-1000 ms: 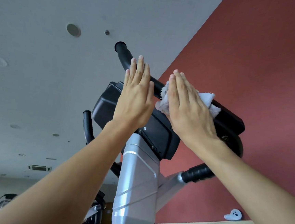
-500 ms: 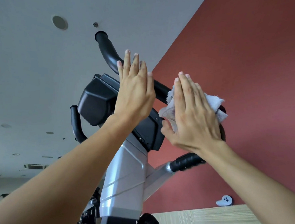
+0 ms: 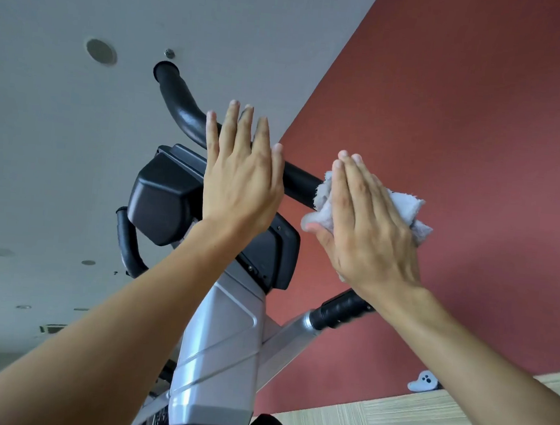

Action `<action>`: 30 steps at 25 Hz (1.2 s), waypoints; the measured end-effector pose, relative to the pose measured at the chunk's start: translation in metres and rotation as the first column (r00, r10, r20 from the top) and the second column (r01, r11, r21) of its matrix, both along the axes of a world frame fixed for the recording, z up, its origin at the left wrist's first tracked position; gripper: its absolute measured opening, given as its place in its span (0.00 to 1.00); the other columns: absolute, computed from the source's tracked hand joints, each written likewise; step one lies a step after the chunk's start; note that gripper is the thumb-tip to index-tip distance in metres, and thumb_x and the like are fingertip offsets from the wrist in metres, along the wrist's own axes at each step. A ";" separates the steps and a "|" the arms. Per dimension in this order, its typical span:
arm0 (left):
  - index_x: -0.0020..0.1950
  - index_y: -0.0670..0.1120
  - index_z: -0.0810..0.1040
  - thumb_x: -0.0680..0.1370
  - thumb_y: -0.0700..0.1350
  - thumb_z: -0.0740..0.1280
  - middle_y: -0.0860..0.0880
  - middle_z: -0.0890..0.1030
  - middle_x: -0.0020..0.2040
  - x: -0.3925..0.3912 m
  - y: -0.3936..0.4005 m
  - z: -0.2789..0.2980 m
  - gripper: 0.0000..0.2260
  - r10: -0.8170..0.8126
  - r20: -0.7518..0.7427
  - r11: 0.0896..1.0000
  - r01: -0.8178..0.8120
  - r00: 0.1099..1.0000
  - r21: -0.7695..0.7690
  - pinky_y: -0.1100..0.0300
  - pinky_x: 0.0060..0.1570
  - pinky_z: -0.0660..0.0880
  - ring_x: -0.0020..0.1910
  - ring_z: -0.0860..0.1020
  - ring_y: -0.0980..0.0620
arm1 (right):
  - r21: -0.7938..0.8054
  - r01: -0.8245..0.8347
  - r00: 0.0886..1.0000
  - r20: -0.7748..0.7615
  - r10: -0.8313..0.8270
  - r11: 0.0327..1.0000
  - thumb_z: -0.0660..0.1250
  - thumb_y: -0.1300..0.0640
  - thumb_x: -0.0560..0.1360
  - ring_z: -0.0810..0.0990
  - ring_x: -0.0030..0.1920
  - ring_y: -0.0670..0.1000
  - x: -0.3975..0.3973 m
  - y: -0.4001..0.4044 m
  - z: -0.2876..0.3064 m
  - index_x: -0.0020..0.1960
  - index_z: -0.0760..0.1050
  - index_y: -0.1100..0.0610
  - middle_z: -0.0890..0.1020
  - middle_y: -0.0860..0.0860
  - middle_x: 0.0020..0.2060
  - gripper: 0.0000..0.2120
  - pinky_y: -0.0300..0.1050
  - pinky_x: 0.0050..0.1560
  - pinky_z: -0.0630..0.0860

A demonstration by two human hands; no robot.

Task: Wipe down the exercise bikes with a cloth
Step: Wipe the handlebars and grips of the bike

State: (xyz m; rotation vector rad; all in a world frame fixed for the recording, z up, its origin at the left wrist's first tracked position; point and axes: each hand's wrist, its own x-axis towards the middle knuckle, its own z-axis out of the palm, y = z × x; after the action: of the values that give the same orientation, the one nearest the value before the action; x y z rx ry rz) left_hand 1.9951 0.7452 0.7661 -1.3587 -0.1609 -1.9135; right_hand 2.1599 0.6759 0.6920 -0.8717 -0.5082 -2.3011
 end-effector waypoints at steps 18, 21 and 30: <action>0.77 0.43 0.69 0.83 0.53 0.42 0.42 0.68 0.77 -0.003 -0.005 0.002 0.29 0.110 -0.082 0.994 -0.111 0.990 -0.009 0.45 0.80 0.39 0.82 0.54 0.45 | -0.040 0.003 1.000 0.018 -0.002 0.999 0.58 0.38 0.83 0.67 0.76 0.61 -0.002 -0.004 0.013 0.76 0.62 0.71 0.68 0.66 0.75 0.38 0.53 0.75 0.67; 0.74 0.44 0.73 0.84 0.52 0.44 0.46 0.74 0.73 0.004 -0.009 -0.002 0.27 0.110 -0.137 0.993 -0.102 0.984 0.065 0.46 0.80 0.44 0.80 0.61 0.47 | -0.017 -0.060 0.998 0.015 0.060 0.998 0.56 0.38 0.84 0.67 0.76 0.61 0.017 -0.001 -0.003 0.76 0.61 0.70 0.68 0.65 0.75 0.38 0.51 0.76 0.65; 0.73 0.45 0.74 0.84 0.53 0.44 0.48 0.76 0.70 0.030 -0.015 -0.012 0.27 0.093 -0.136 0.985 -0.071 0.986 0.156 0.44 0.76 0.56 0.75 0.67 0.47 | -0.040 -0.165 0.986 0.003 0.165 0.986 0.59 0.41 0.83 0.61 0.79 0.62 0.042 0.000 -0.019 0.77 0.57 0.72 0.63 0.66 0.77 0.38 0.57 0.77 0.64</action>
State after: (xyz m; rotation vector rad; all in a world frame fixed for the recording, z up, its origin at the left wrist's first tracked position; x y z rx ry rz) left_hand 2.0256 0.7302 0.7541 -1.3604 -0.0011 -1.7173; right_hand 2.2019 0.6756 0.6735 -0.8095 -0.6074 -2.1504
